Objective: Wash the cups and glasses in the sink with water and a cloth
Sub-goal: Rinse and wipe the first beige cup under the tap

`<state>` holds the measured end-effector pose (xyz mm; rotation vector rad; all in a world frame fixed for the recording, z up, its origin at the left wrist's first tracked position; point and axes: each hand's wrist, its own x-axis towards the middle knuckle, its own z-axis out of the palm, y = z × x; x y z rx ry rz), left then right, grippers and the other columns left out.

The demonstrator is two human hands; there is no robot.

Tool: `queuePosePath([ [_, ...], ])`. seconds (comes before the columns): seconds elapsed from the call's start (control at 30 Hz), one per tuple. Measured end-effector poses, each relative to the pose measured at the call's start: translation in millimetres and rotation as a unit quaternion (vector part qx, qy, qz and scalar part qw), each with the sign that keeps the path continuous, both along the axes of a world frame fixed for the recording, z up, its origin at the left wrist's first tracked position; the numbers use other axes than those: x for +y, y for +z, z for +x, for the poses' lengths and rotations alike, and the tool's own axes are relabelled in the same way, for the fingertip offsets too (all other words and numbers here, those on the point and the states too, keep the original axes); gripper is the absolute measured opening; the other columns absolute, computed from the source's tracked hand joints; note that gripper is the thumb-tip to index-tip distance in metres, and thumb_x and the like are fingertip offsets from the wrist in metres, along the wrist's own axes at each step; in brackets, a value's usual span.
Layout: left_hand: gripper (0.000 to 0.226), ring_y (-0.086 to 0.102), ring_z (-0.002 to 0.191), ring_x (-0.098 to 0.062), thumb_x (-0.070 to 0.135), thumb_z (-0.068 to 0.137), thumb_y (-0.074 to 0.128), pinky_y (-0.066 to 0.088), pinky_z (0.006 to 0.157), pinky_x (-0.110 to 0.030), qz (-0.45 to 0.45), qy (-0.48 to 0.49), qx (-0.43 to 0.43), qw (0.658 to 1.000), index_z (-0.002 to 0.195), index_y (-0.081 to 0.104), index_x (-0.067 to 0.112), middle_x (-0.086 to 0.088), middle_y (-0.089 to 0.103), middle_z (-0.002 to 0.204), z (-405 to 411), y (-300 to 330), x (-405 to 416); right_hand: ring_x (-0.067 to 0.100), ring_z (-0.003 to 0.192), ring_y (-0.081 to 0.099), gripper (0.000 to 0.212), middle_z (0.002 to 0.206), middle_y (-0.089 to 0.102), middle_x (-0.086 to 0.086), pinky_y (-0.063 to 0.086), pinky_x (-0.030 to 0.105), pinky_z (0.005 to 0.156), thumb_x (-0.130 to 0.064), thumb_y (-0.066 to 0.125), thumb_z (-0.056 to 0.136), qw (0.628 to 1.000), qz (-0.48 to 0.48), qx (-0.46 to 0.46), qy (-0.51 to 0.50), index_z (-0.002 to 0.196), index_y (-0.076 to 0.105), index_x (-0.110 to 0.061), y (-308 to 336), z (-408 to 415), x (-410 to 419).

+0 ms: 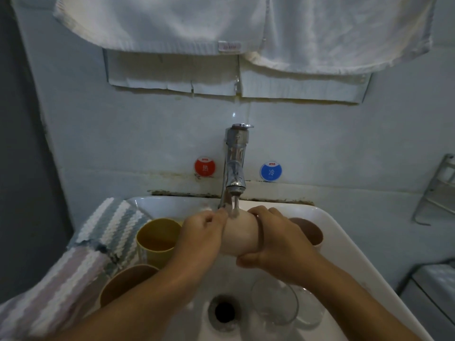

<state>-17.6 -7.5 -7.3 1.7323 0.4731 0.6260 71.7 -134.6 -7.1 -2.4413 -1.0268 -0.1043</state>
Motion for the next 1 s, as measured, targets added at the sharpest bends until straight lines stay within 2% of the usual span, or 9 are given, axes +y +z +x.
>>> queuePosePath([
  [0.2, 0.031, 0.056, 0.070, -0.005, 0.036, 0.102, 0.040, 0.036, 0.055, -0.015, 0.170, 0.014, 0.012, 0.985, 0.086, 0.063, 0.021, 0.003, 0.060, 0.078, 3, -8, 6, 0.009, 0.106, 0.051, 0.079, 0.124, 0.049, -0.011, 0.050, 0.030, 0.094, -0.040, 0.086, 0.067, 0.999, -0.027, -0.019, -0.005, 0.130, 0.039, -0.035, 2, 2, -2],
  [0.37, 0.024, 0.051, 0.060, -0.003, 0.028, 0.101, 0.048, 0.040, 0.052, -0.009, 0.187, 0.080, -0.052, 0.978, 0.079, 0.055, 0.022, 0.005, 0.054, 0.068, 4, 8, 20, 0.009, 0.107, 0.048, 0.080, 0.123, 0.048, -0.011, 0.048, 0.028, 0.093, -0.043, 0.085, 0.066, 0.999, -0.026, -0.041, -0.009, 0.130, 0.038, -0.036, 2, 5, -4],
  [0.47, 0.005, 0.053, 0.069, 0.005, 0.022, 0.098, 0.051, 0.042, 0.059, -0.007, 0.287, 0.109, -0.136, 0.942, 0.098, 0.056, 0.023, 0.012, 0.053, 0.075, 3, 28, 24, 0.009, 0.106, 0.047, 0.078, 0.122, 0.048, -0.011, 0.047, 0.028, 0.093, -0.046, 0.083, 0.068, 0.998, -0.043, -0.047, -0.005, 0.131, 0.039, -0.034, 4, 4, -5],
  [0.57, 0.038, 0.053, 0.061, -0.005, 0.019, 0.099, 0.049, 0.046, 0.053, -0.015, 0.380, 0.093, -0.180, 0.903, 0.135, 0.046, 0.030, 0.012, 0.052, 0.082, 9, 53, 25, 0.008, 0.107, 0.047, 0.077, 0.123, 0.049, -0.011, 0.047, 0.029, 0.094, -0.046, 0.083, 0.068, 0.998, -0.048, -0.037, -0.003, 0.131, 0.040, -0.035, 4, 2, -4],
  [0.63, 0.051, 0.048, 0.059, -0.006, 0.021, 0.100, 0.044, 0.041, 0.049, -0.015, 0.447, 0.078, -0.163, 0.876, 0.148, 0.035, 0.035, 0.011, 0.052, 0.087, 15, 68, 24, 0.009, 0.107, 0.048, 0.076, 0.122, 0.049, -0.011, 0.047, 0.030, 0.094, -0.046, 0.084, 0.067, 0.998, -0.050, -0.032, -0.004, 0.129, 0.041, -0.035, 4, 1, -3],
  [0.77, 0.047, 0.051, 0.067, -0.004, 0.024, 0.101, 0.042, 0.042, 0.061, -0.011, 0.474, 0.078, -0.147, 0.865, 0.148, 0.039, 0.033, 0.004, 0.063, 0.100, 18, 79, 23, 0.008, 0.107, 0.048, 0.074, 0.122, 0.049, -0.012, 0.046, 0.029, 0.095, -0.045, 0.083, 0.067, 0.998, -0.053, -0.021, -0.002, 0.128, 0.041, -0.036, 4, 2, -2],
  [0.83, 0.044, 0.050, 0.062, -0.003, 0.028, 0.100, 0.039, 0.040, 0.059, -0.009, 0.476, 0.092, -0.165, 0.859, 0.144, 0.046, 0.029, 0.006, 0.064, 0.092, 17, 79, 22, 0.008, 0.108, 0.048, 0.074, 0.123, 0.049, -0.012, 0.046, 0.029, 0.095, -0.045, 0.084, 0.067, 0.998, -0.053, -0.017, -0.001, 0.128, 0.041, -0.037, 4, 3, -2],
  [0.9, 0.047, 0.042, 0.053, 0.002, 0.029, 0.097, 0.038, 0.031, 0.055, -0.005, 0.475, 0.098, -0.176, 0.857, 0.142, 0.049, 0.027, 0.012, 0.052, 0.076, 16, 76, 21, 0.008, 0.107, 0.048, 0.074, 0.123, 0.049, -0.012, 0.046, 0.029, 0.095, -0.045, 0.084, 0.068, 0.999, -0.051, -0.017, 0.001, 0.128, 0.041, -0.037, 4, 4, -2],
  [1.0, 0.045, 0.035, 0.049, 0.005, 0.024, 0.096, 0.044, 0.027, 0.054, -0.004, 0.477, 0.096, -0.185, 0.854, 0.140, 0.053, 0.024, 0.016, 0.041, 0.070, 13, 65, 21, 0.009, 0.109, 0.048, 0.074, 0.124, 0.049, -0.012, 0.047, 0.029, 0.095, -0.045, 0.083, 0.069, 0.998, -0.053, -0.029, 0.006, 0.129, 0.041, -0.036, 2, 5, -4],
])
